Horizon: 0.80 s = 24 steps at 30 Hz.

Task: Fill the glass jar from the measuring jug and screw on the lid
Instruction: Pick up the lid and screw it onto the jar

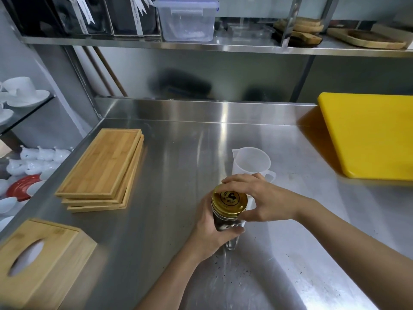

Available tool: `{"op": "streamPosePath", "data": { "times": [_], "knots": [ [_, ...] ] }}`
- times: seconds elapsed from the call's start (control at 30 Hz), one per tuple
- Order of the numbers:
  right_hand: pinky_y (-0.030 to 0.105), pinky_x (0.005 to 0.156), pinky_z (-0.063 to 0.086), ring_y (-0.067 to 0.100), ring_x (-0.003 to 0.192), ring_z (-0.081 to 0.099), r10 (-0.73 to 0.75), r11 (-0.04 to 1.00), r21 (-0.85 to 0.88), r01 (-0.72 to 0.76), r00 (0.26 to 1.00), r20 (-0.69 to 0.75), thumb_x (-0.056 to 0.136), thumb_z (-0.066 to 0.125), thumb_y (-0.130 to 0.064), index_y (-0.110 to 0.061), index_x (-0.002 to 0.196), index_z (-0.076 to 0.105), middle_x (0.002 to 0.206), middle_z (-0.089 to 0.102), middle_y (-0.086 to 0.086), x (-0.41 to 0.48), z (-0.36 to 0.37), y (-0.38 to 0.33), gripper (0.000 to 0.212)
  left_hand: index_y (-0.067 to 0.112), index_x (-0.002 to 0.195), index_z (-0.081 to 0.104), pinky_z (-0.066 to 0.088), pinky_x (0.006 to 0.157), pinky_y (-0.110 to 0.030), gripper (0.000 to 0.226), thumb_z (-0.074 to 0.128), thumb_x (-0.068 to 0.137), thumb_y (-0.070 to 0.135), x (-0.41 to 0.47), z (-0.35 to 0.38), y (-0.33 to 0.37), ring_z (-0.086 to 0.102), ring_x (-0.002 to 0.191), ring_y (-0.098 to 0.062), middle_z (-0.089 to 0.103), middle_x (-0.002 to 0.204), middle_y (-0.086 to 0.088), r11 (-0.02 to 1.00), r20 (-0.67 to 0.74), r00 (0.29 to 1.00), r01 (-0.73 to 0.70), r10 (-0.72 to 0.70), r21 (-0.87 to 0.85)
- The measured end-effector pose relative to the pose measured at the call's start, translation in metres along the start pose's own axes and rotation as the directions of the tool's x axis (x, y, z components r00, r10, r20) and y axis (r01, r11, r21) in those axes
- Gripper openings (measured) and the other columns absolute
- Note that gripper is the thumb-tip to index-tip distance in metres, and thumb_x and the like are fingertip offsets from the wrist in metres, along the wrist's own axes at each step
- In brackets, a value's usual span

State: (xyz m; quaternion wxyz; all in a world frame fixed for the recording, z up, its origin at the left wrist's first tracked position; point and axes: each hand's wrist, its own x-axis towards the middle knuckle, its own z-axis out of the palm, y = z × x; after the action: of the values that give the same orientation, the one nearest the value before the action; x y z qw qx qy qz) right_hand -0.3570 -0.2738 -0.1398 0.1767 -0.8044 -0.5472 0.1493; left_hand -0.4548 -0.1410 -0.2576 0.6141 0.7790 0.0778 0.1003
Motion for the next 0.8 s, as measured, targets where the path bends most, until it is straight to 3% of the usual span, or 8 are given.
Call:
{"op": "streamPosePath", "data": {
  "times": [0.17,0.27,0.4,0.5,0.63,0.8],
  "knots": [
    [0.033,0.104,0.028,0.007,0.124,0.034,0.011,0.996,-0.084,-0.006,0.999,0.049,0.08,0.072,-0.031,-0.037,0.136,0.039,0.136,0.043,-0.005,0.004,-0.001,-0.001,0.065,0.044,0.123,0.032,0.046,0.101,-0.039,0.081,0.079,0.057,0.048,-0.002,0.003,0.001,0.047,0.122,-0.011,0.044,0.127,0.003,1.0,-0.026,1.0,0.017,-0.017,0.0],
    [0.032,0.101,0.034,0.01,0.116,0.038,0.011,0.989,-0.149,0.0,0.997,0.07,0.079,0.072,-0.033,-0.038,0.136,0.039,0.131,0.044,-0.003,0.008,0.0,-0.002,0.066,0.044,0.121,0.033,0.048,0.099,-0.039,0.079,0.08,0.058,0.045,-0.002,0.003,0.002,0.05,0.12,-0.013,0.047,0.126,0.002,1.0,-0.04,0.999,0.012,-0.012,0.0],
    [0.025,0.079,0.036,0.012,0.092,0.041,0.105,0.932,-0.351,-0.088,0.994,0.028,0.077,0.059,-0.065,-0.048,0.139,0.029,0.113,0.045,-0.001,0.013,0.0,-0.006,0.071,0.035,0.122,0.038,0.051,0.093,-0.04,0.077,0.081,0.058,0.039,-0.003,0.005,0.004,0.056,0.113,-0.012,0.051,0.12,0.0,0.999,-0.056,0.998,0.016,-0.018,-0.038],
    [0.028,0.085,0.037,0.016,0.105,0.045,0.14,0.907,-0.407,-0.111,0.989,0.042,0.073,0.05,-0.075,-0.052,0.141,0.018,0.118,0.042,-0.002,0.014,0.003,-0.008,0.078,0.038,0.123,0.038,0.05,0.095,-0.04,0.079,0.082,0.058,0.042,-0.004,0.004,0.004,0.054,0.115,-0.014,0.051,0.122,0.001,0.999,-0.059,0.998,0.022,-0.025,-0.048],
    [0.034,0.101,0.038,0.015,0.125,0.033,0.067,0.963,-0.266,-0.034,0.991,0.115,0.077,0.065,-0.054,-0.049,0.141,0.021,0.137,0.031,-0.004,0.013,-0.003,-0.011,0.078,0.042,0.128,0.03,0.047,0.1,-0.036,0.084,0.079,0.06,0.049,-0.005,0.003,0.003,0.047,0.122,-0.012,0.045,0.128,0.005,1.0,-0.056,0.998,-0.003,0.005,0.028],
    [0.032,0.093,0.049,0.018,0.118,0.042,0.009,0.967,-0.252,0.03,0.988,0.153,0.079,0.071,-0.026,-0.039,0.138,0.033,0.13,0.04,-0.002,0.014,-0.01,-0.012,0.072,0.045,0.126,0.027,0.048,0.1,-0.034,0.084,0.076,0.059,0.055,-0.005,0.002,0.004,0.046,0.122,-0.009,0.043,0.127,0.009,0.998,-0.045,0.999,0.009,-0.006,0.067]
  ]
}}
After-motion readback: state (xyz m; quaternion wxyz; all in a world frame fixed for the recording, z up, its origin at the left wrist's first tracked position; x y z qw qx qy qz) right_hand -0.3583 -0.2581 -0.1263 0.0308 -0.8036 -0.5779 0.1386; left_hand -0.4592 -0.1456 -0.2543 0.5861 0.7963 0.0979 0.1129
